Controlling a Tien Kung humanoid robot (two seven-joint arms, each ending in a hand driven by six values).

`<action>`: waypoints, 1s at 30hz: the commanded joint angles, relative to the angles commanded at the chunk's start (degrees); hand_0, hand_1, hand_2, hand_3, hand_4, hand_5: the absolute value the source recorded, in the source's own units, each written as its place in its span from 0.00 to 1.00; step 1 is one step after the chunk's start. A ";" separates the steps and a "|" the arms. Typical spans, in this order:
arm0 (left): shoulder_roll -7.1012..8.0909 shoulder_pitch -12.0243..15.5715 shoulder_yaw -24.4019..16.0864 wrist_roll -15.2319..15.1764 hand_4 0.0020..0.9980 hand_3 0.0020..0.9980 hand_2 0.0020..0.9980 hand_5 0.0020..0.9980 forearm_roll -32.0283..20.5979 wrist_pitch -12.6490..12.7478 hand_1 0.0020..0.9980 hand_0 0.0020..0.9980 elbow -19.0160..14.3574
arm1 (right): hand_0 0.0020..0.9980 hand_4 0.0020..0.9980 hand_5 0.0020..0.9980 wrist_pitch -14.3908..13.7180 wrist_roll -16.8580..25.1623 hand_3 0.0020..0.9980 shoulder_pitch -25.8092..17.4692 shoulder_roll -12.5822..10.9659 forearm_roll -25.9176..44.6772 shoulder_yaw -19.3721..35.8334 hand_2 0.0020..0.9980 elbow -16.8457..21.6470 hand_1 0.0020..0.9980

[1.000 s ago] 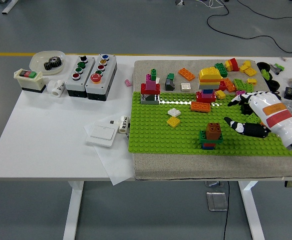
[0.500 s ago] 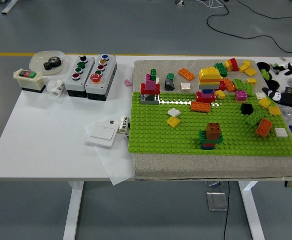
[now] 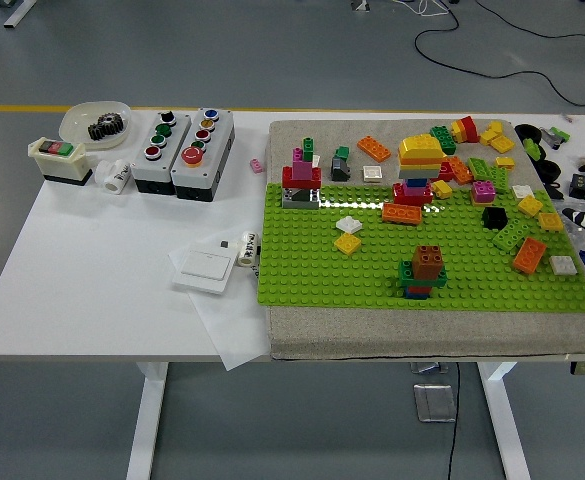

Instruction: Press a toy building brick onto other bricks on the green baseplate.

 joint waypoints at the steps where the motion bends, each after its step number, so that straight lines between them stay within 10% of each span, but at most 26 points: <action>1: -0.01 0.00 -0.04 0.01 0.78 0.75 0.71 0.82 0.04 0.01 0.56 0.45 -0.01 | 0.68 0.87 0.47 0.60 0.32 0.76 0.00 -0.02 -0.27 -0.10 0.74 -0.26 0.68; 30: -0.10 -0.14 0.10 -0.06 0.78 0.75 0.71 0.82 0.15 -0.18 0.57 0.45 -0.09 | 0.68 0.88 0.47 4.36 1.42 0.69 3.37 3.29 11.95 -7.97 0.73 -3.12 0.66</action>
